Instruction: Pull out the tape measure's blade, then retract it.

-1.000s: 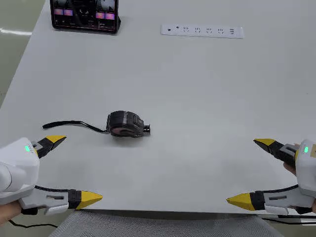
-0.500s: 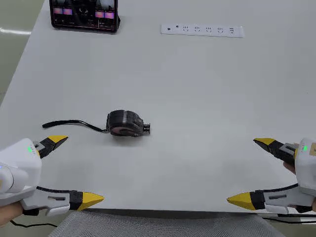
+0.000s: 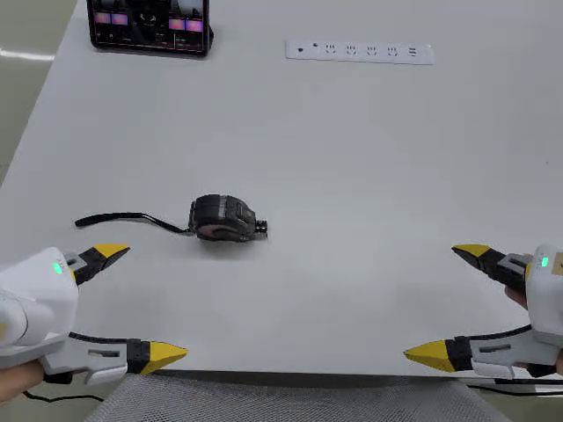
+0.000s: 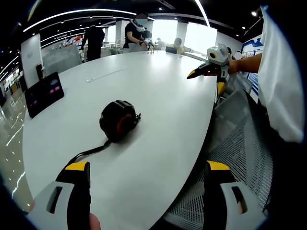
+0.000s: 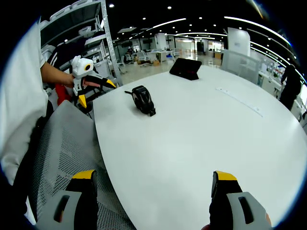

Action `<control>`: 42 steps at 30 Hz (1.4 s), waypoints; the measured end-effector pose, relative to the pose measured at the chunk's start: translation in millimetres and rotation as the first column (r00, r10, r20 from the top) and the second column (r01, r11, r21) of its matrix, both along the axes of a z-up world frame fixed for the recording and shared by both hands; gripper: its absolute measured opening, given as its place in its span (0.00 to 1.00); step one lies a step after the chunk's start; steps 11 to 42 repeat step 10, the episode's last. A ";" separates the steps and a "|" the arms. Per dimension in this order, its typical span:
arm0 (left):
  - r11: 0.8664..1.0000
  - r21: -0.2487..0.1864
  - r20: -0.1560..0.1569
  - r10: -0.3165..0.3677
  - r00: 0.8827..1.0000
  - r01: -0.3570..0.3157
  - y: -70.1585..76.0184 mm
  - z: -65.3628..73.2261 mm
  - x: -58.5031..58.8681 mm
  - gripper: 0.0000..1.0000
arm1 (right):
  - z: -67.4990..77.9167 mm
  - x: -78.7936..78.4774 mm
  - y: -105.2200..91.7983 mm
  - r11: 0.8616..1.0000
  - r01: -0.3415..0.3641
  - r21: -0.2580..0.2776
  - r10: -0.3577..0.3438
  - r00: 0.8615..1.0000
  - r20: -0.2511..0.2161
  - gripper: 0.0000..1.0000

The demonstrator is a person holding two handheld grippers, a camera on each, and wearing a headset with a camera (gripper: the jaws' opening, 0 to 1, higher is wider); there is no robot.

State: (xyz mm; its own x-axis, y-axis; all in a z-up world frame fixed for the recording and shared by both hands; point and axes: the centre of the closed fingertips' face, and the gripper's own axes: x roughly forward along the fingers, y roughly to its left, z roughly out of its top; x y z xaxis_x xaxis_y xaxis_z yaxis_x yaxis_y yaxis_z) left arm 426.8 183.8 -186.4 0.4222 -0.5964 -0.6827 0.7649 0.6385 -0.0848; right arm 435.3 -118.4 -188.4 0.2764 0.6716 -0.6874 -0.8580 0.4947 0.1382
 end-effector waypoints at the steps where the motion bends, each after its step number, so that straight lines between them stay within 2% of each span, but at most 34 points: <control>1: 1.000 -0.001 0.000 0.004 1.000 -0.004 0.3 0.0 0.3 0.97 | -0.2 -0.3 0.1 1.000 0.000 0.000 0.000 1.000 -0.001 0.99; 6: 1.000 -0.004 -0.010 0.000 1.000 0.000 -0.5 -1.1 -1.1 0.98 | -0.6 -1.6 -0.4 1.000 0.001 0.002 -0.001 1.000 -0.003 0.99; 7: 1.000 0.005 -0.004 -0.001 1.000 0.001 0.5 -1.8 -0.4 0.98 | -0.7 -1.4 -0.7 1.000 0.001 0.001 -0.001 1.000 -0.002 0.99; 8: 1.000 0.001 -0.012 -0.006 1.000 0.006 -0.5 -2.2 -1.7 0.97 | -0.8 -1.3 -0.9 1.000 0.001 0.001 -0.001 1.000 -0.002 0.99; 42: 1.000 0.001 -0.011 -0.002 1.000 0.002 -0.4 -2.0 -0.8 0.98 | -0.5 -1.0 -1.0 1.000 0.002 0.001 -0.002 1.000 -0.002 0.99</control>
